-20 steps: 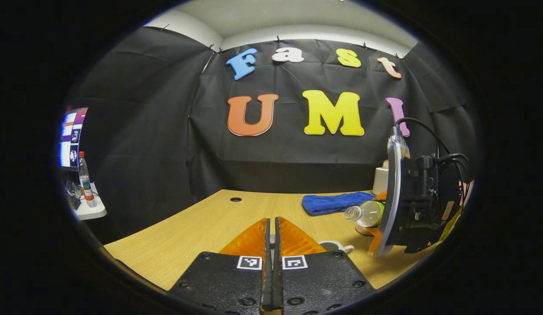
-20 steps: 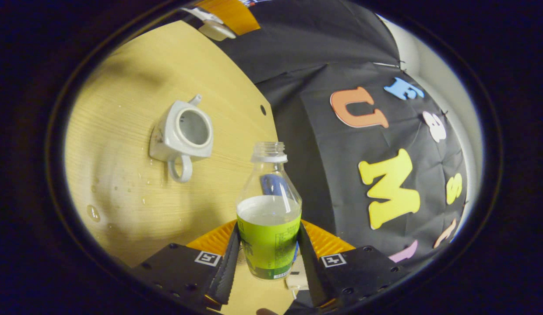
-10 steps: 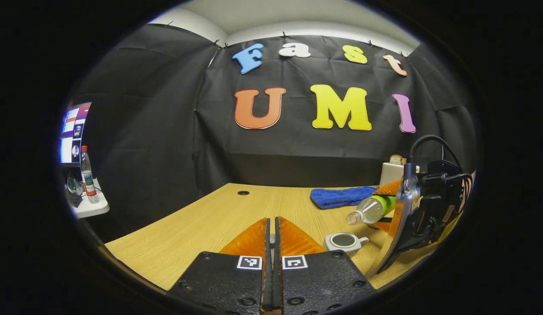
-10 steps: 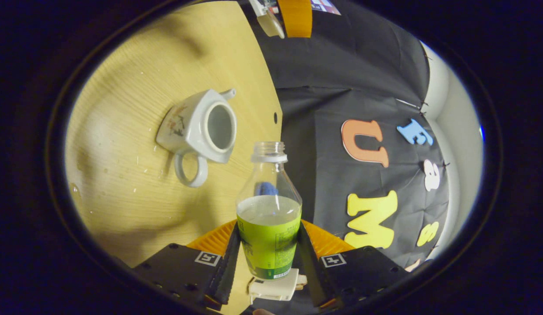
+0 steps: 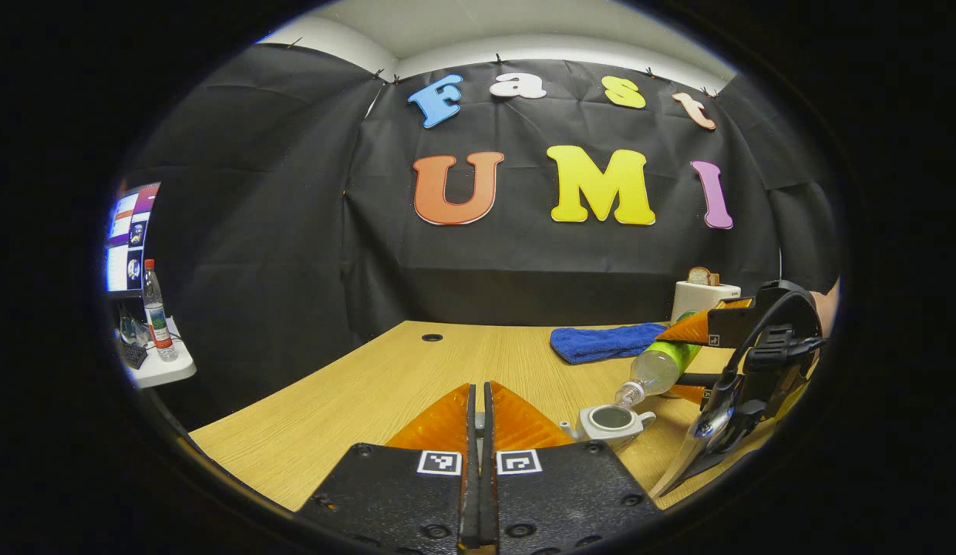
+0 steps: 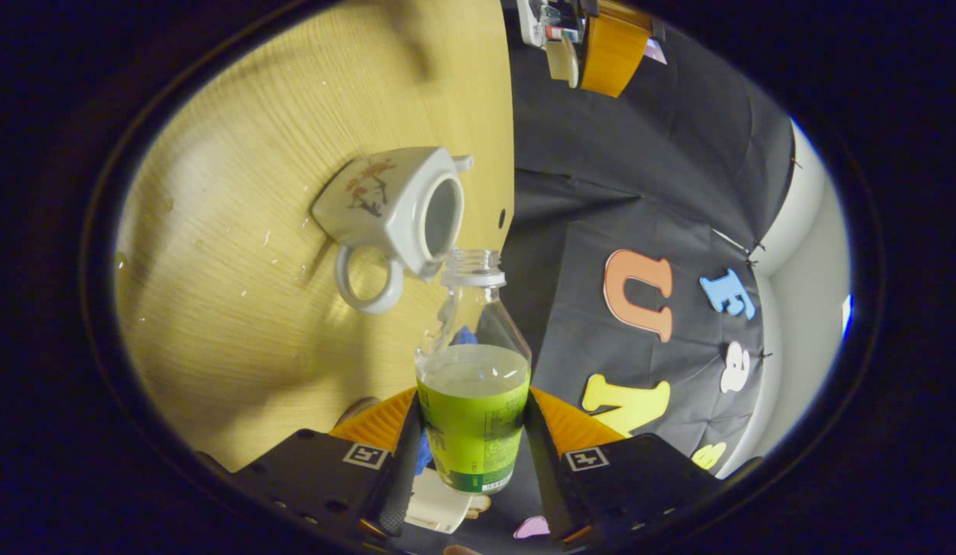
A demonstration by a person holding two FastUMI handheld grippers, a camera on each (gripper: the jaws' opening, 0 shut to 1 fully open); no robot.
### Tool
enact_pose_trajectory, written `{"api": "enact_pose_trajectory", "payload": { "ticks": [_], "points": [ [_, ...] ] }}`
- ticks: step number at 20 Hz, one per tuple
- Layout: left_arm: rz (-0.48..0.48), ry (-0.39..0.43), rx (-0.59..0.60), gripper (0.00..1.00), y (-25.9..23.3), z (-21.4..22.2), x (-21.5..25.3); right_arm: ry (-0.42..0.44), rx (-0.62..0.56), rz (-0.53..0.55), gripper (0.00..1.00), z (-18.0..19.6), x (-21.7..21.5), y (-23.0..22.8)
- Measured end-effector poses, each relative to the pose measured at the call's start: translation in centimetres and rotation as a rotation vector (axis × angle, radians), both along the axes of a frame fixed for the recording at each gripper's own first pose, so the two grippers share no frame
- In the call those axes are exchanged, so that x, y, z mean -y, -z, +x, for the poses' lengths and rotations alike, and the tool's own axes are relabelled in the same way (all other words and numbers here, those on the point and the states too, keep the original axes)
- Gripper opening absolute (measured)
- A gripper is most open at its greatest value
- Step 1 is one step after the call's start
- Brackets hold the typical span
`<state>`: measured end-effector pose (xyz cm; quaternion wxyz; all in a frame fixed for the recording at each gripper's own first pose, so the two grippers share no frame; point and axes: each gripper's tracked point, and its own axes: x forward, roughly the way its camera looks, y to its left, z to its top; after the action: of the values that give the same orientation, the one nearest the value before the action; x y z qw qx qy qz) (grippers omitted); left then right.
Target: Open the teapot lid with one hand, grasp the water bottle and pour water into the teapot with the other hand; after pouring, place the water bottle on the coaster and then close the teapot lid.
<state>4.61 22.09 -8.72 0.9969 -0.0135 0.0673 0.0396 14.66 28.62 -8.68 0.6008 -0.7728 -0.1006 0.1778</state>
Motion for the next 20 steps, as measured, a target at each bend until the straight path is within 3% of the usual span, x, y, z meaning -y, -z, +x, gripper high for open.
{"api": "enact_pose_trajectory", "payload": {
  "ticks": [20],
  "points": [
    [-0.002,0.001,-0.005,0.02,0.3,-0.1,-0.3,-0.080,0.153,-0.126,0.70,-0.6,-1.9,-2.6]
  ]
}}
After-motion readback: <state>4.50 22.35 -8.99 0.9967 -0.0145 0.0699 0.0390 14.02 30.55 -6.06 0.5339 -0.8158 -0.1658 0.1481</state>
